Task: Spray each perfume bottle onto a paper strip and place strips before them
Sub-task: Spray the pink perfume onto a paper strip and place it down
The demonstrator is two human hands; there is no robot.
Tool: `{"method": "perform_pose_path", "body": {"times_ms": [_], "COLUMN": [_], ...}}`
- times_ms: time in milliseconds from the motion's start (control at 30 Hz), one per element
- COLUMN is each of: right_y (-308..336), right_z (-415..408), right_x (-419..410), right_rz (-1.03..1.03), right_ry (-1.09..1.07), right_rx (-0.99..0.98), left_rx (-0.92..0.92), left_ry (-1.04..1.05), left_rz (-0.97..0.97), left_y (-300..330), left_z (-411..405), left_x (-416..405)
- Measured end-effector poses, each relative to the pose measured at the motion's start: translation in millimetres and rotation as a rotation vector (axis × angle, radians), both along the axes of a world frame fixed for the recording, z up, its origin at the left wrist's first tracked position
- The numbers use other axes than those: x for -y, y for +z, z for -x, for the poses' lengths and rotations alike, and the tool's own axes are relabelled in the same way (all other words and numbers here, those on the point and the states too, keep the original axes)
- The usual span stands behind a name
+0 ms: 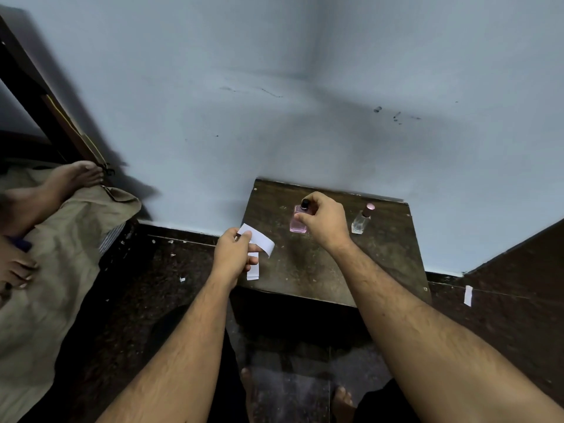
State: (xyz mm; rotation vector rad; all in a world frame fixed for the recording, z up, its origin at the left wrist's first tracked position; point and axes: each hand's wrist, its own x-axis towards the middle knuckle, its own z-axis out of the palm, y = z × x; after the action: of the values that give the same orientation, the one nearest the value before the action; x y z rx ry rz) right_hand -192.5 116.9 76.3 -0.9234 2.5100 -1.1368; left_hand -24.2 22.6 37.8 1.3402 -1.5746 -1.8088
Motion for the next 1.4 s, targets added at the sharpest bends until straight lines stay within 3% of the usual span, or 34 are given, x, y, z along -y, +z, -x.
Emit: {"method": "perform_pose_path", "body": {"times_ms": [533,1233,1400], "right_y": [-36,-37,-30], "right_z": [21,20,14], "right_x": [57,55,47], "right_rz": [-0.145,-0.176,-0.082], "right_ry": [0.034,0.071,0.004], "right_rx": [-0.056,-0.104,-0.325], "left_rx": [0.096,0.078,0.087], "left_ry": [-0.138,-0.154,-0.166], "left_rz": [0.174,0.194,0.204], "left_y": [-20,-23,-23], "left_z": [26,30,30], "left_x": [18,20,21]}}
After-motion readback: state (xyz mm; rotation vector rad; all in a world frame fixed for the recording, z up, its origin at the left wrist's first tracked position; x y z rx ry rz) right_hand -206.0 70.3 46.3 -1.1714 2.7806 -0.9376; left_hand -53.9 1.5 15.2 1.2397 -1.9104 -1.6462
